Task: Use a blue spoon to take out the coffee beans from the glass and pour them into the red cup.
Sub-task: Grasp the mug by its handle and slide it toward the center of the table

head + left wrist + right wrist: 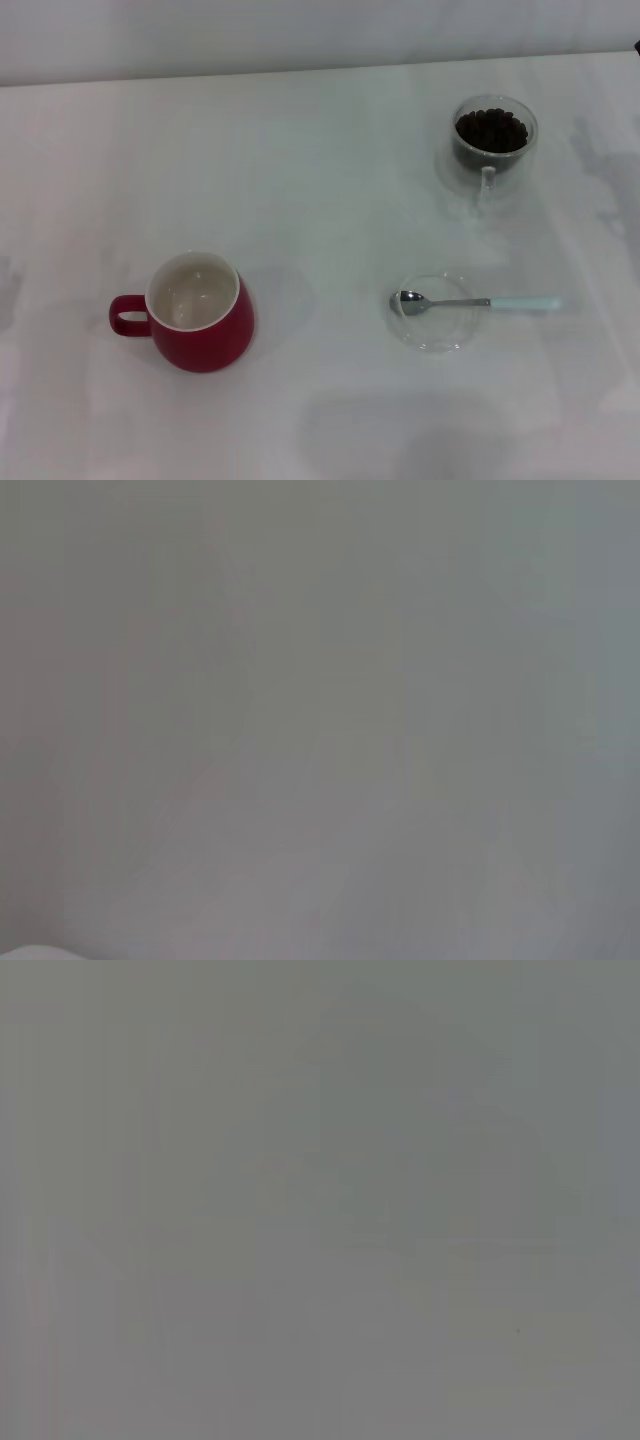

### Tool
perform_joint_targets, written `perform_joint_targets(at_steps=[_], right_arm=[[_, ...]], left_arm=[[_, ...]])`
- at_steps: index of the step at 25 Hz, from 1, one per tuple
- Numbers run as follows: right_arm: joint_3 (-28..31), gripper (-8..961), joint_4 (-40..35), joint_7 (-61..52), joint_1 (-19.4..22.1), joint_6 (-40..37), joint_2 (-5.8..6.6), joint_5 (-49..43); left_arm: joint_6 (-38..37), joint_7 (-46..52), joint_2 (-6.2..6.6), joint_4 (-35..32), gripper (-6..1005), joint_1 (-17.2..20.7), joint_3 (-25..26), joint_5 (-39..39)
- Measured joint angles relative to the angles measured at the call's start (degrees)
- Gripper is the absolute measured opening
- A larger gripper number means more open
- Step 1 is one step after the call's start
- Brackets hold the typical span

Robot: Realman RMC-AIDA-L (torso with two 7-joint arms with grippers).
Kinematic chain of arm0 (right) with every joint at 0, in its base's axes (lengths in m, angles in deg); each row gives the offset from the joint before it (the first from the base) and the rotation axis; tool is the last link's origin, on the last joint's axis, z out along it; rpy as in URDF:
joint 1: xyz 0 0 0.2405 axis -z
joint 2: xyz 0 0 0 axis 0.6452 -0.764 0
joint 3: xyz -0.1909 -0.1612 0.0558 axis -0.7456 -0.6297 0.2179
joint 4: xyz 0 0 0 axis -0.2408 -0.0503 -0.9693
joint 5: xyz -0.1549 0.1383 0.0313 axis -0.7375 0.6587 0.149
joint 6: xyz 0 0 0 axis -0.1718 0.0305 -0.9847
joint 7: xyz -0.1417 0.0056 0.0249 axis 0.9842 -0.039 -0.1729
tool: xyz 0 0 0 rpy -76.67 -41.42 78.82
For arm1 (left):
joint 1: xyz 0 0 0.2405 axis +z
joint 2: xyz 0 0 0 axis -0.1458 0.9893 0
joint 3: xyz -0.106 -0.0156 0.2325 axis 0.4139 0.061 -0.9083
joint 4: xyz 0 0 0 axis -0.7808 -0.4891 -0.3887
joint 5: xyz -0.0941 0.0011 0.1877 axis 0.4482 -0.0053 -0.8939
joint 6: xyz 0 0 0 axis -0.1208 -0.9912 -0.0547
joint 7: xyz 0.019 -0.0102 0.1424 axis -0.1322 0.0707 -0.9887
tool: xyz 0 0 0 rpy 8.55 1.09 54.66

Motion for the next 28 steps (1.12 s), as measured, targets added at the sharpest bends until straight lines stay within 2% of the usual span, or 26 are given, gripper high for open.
perform_joint_targets(at_steps=[28], right_arm=[[0.0, 876, -1.0, 0.0, -0.3, 1.5, 0.09, 0.1]], left_arm=[[-0.4, -0.3, 0.0, 1.8, 876, 0.7, 0.0, -0.2]])
